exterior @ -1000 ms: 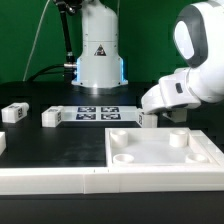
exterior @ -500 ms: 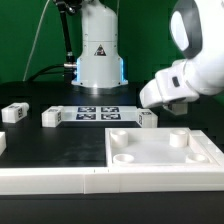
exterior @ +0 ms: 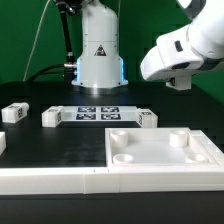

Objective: Assemble one leg

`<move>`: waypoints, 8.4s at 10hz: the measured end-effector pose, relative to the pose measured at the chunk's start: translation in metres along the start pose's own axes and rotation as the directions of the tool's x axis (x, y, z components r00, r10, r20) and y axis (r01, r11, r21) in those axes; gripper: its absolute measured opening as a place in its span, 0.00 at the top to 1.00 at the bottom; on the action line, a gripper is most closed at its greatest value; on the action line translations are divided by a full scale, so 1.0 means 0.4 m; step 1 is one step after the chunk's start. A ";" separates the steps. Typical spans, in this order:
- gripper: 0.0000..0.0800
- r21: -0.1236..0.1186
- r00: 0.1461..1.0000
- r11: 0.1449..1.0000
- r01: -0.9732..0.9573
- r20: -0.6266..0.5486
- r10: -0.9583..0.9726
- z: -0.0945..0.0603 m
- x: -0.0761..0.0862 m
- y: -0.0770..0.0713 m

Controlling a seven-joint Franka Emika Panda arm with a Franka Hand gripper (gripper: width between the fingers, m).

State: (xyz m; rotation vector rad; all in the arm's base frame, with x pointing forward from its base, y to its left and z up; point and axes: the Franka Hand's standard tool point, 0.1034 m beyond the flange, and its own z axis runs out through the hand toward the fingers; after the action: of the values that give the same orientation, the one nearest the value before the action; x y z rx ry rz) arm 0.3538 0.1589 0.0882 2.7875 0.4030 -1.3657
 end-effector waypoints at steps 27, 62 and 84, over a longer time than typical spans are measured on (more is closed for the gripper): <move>0.64 -0.128 0.381 0.991 0.030 -0.915 -0.129 -0.382 0.233 0.256; 0.20 -0.129 0.165 0.991 -0.020 -0.978 -0.124 -0.436 0.405 0.267; 0.48 0.010 0.677 0.993 0.119 -0.732 -0.074 -0.509 0.364 0.257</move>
Offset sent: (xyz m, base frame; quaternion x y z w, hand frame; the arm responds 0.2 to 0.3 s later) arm 0.0339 -0.0393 0.0012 -0.0232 0.2548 -0.0681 0.9643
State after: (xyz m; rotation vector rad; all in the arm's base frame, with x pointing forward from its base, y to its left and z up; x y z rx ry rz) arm 0.6211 0.1169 0.0903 3.2861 0.5179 -0.1633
